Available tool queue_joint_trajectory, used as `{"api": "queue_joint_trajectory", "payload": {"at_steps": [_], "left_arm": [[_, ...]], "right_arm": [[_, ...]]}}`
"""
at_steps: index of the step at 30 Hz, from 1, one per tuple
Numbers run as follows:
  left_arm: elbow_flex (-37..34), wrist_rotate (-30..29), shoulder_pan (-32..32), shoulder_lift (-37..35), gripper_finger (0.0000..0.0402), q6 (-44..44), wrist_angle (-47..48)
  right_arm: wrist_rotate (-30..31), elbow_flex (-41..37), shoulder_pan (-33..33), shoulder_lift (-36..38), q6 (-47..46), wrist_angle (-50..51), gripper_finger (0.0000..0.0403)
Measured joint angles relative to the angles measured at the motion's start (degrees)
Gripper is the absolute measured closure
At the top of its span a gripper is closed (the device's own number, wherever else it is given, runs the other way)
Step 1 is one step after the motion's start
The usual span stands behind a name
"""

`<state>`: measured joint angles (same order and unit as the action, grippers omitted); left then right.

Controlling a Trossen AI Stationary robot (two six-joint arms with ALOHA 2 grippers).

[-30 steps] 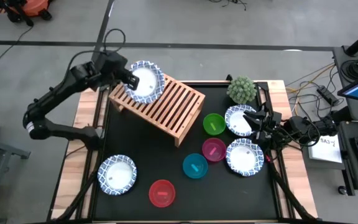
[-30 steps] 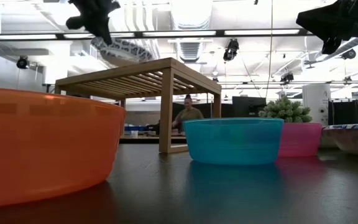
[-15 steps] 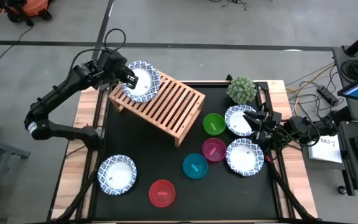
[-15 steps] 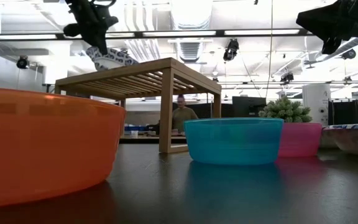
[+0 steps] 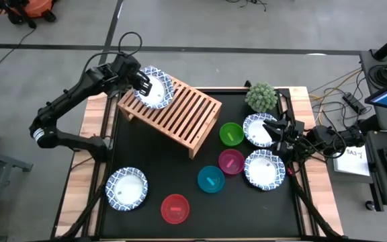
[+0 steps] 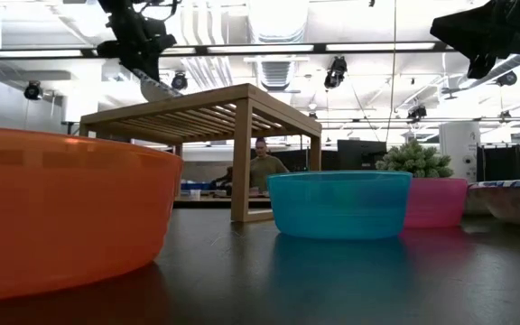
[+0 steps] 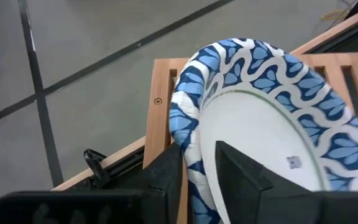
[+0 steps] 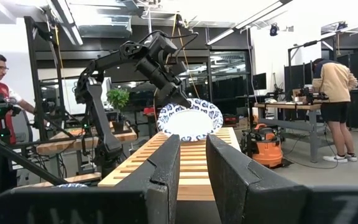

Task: Place and stack bowls onto a shelf
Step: Put the top left white patterned bowl on the shelf

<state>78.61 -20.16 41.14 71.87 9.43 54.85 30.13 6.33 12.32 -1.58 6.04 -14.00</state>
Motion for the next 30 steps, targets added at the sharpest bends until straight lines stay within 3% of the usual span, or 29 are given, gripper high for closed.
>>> {"api": "queue_joint_trajectory", "payload": {"at_steps": [14, 20, 30], "left_arm": [[0.0, -2.9, 0.0, 1.7, 0.0237, -1.0, 0.9], [-0.3, 6.1, -2.2, 1.2, 0.0239, -0.3, 2.2], [-5.5, 3.5, -5.9, 1.3, 0.0268, 3.2, 3.4]], "right_arm": [[0.0, 0.0, 0.0, 0.0, 0.0, 0.0, 0.0335], [0.0, 0.0, 0.0, 0.0, 0.0, 0.0, 0.0335], [0.0, 0.0, 0.0, 0.0, 0.0, 0.0, 0.0335]]}}
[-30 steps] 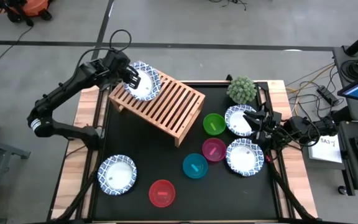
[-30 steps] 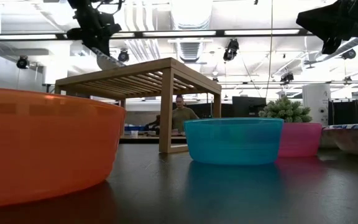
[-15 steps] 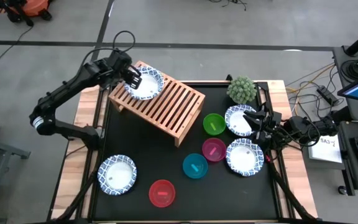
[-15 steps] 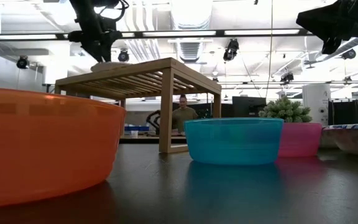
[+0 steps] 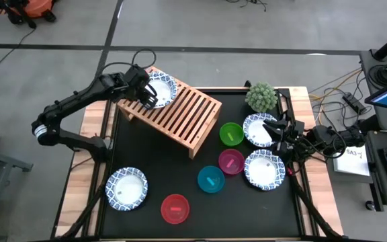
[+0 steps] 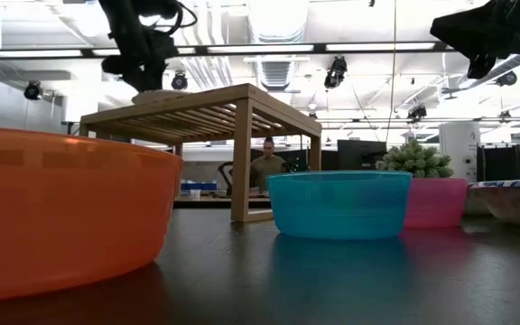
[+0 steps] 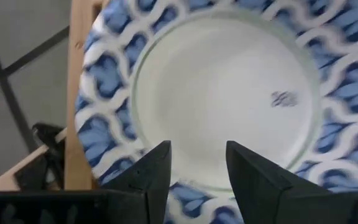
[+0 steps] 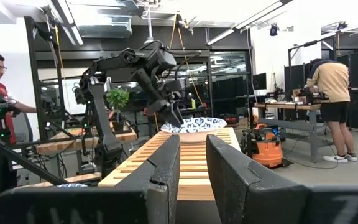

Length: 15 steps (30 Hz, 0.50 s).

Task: Place and stack bowls onto a shelf
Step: Put the top left white patterned bowl on the shelf

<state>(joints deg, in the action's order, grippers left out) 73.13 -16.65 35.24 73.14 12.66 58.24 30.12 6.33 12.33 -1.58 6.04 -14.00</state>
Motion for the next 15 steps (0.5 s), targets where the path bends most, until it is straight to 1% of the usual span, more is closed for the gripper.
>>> {"api": "queue_joint_trajectory", "payload": {"at_steps": [9, 15], "left_arm": [[0.4, -2.1, 0.0, -0.2, 0.0288, 2.6, 5.9], [1.6, -2.0, -0.9, -1.0, 0.0290, 2.9, 6.1]], "right_arm": [[0.0, 0.0, 0.0, 0.0, 0.1, 0.0, 0.0335], [0.0, 0.0, 0.0, 0.0, 0.0, 0.0, 0.0335]]}}
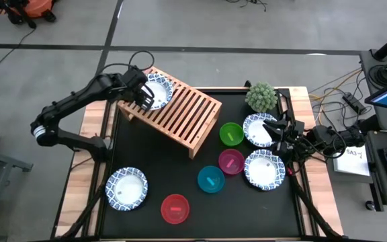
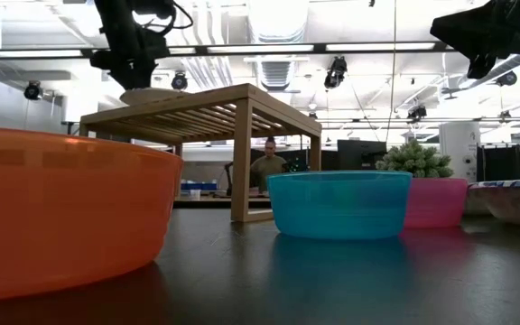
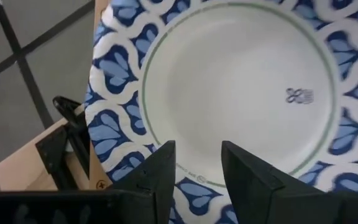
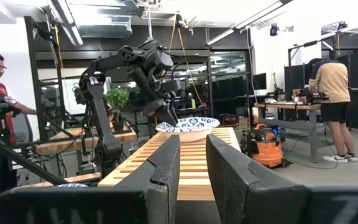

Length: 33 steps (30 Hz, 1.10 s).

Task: Place and stack bowls onto a shelf
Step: Put the top left white patterned bowl on the shelf, then put the green bowl on the shelf

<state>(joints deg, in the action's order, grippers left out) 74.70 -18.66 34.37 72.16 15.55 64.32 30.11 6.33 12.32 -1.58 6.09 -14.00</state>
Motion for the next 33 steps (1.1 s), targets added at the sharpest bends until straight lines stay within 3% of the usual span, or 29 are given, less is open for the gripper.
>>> {"api": "queue_joint_trajectory", "payload": {"at_steps": [7, 12, 17, 24, 28, 33], "left_arm": [[1.2, 3.6, -7.6, -4.9, 0.0290, 0.8, -0.1], [-1.8, 3.9, -22.9, -11.3, 0.0290, 6.1, -3.8], [-8.9, -4.5, -43.9, -16.9, 0.0290, 9.4, -16.8], [-20.0, -17.8, -66.2, -19.1, 0.0290, 0.4, -41.0], [-25.1, -20.1, -71.9, -17.9, 0.0290, -4.6, -51.3], [-30.4, -20.5, -73.5, -15.5, 0.0290, -7.5, -59.7]], "right_arm": [[-0.4, 0.0, 0.0, 0.0, -1.8, 0.0, 0.0335], [-0.5, 0.0, 0.0, 0.0, -4.5, 0.2, 0.0335], [-0.5, 0.0, 0.0, 0.0, -9.7, 0.1, 0.0335], [-0.5, 0.0, 0.0, 0.0, -13.6, -3.9, 0.0335], [-4.0, 0.0, 0.0, -1.6, -17.8, -10.1, 0.0335], [-8.9, 0.0, 0.0, -8.8, -21.3, -17.9, 0.0335]]}}
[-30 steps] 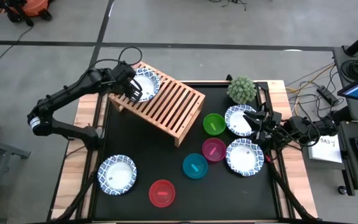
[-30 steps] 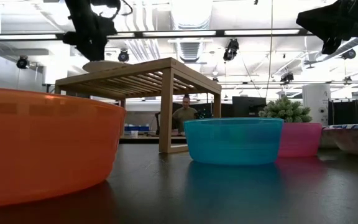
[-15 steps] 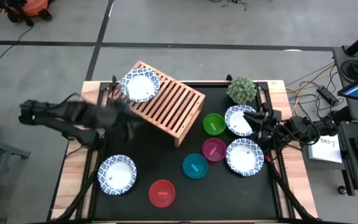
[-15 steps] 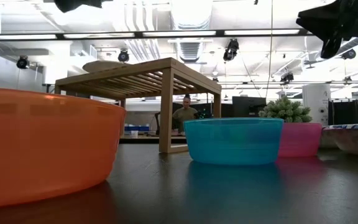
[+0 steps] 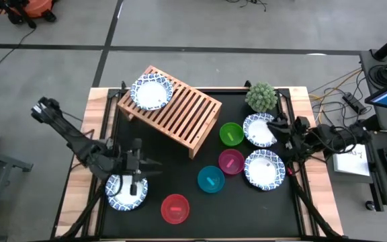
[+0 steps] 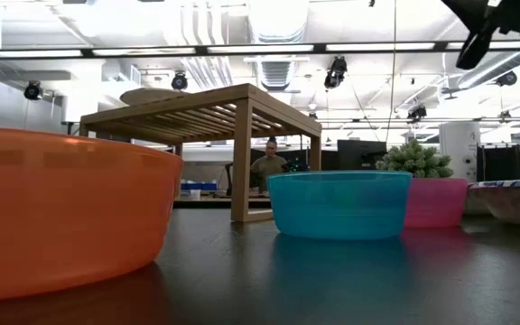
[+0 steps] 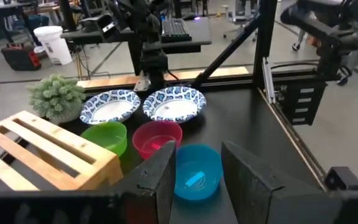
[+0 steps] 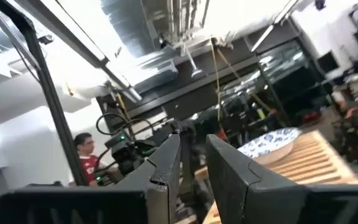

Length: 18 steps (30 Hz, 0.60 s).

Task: Place and stack bowls onto a shelf
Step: Put the green bowl on the shelf

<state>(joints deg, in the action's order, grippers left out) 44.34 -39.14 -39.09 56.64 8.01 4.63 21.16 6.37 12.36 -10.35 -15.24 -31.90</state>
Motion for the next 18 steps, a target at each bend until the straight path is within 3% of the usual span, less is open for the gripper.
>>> {"api": "queue_joint_trajectory", "payload": {"at_steps": [4, 9, 13, 18], "left_arm": [[-2.1, 0.0, 0.0, 2.0, 0.0290, 0.5, -3.1], [-2.2, 0.0, 0.0, 3.8, 0.0290, 0.9, -3.3], [-2.0, 0.0, 0.0, 3.8, 0.0290, -0.5, -3.4], [-2.0, -2.0, 0.0, 2.9, 0.0290, -3.5, -2.4]], "right_arm": [[-0.1, 2.1, 0.0, -8.8, -1.4, -2.7, 0.0335], [-0.1, 10.3, 0.0, -20.0, -1.3, -1.6, 0.0335], [-0.1, 20.3, 0.0, -26.7, -2.9, 10.3, 0.0335], [-0.2, 33.3, 0.4, -34.6, -11.3, 30.2, 0.0335]]}}
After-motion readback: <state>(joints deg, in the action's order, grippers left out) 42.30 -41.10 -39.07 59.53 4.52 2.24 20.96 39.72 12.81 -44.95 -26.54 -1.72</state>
